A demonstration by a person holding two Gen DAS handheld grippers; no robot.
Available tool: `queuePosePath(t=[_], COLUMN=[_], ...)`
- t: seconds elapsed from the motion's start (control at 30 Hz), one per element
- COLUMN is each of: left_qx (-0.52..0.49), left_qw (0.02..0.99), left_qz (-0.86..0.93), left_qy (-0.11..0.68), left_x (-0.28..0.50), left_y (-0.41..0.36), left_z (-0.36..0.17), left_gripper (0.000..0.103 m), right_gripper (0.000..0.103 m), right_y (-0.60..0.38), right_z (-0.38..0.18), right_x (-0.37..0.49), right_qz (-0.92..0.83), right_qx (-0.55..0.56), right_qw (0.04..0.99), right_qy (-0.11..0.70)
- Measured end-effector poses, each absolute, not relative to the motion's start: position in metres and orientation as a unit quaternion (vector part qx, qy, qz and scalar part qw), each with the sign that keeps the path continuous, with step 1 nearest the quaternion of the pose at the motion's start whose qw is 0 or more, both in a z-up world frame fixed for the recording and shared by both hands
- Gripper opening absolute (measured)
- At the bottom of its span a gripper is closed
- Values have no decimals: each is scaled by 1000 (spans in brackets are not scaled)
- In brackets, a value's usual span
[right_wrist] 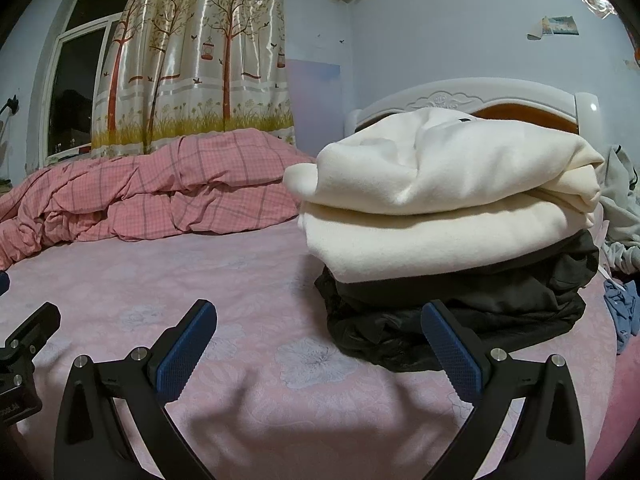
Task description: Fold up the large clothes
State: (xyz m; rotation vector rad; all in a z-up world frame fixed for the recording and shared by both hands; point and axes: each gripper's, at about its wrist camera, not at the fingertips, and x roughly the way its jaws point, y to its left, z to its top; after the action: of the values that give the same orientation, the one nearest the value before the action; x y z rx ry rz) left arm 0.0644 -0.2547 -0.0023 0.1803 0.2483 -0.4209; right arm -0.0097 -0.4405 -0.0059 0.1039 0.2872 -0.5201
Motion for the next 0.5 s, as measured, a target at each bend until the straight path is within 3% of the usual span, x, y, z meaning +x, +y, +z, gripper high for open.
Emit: queuePosePath(t=[0.5], left_qx=[90], left_qw=[966], left_qz=[-209], left_qy=[124], left_x=[64], left_y=[-253], left_z=[-4], left_gripper=[103], right_gripper=[102], right_y=[-443], right_z=[-7], right_x=[-11], right_qz=[-257], right_qx=[51], right_qw=[954], right_qy=[143])
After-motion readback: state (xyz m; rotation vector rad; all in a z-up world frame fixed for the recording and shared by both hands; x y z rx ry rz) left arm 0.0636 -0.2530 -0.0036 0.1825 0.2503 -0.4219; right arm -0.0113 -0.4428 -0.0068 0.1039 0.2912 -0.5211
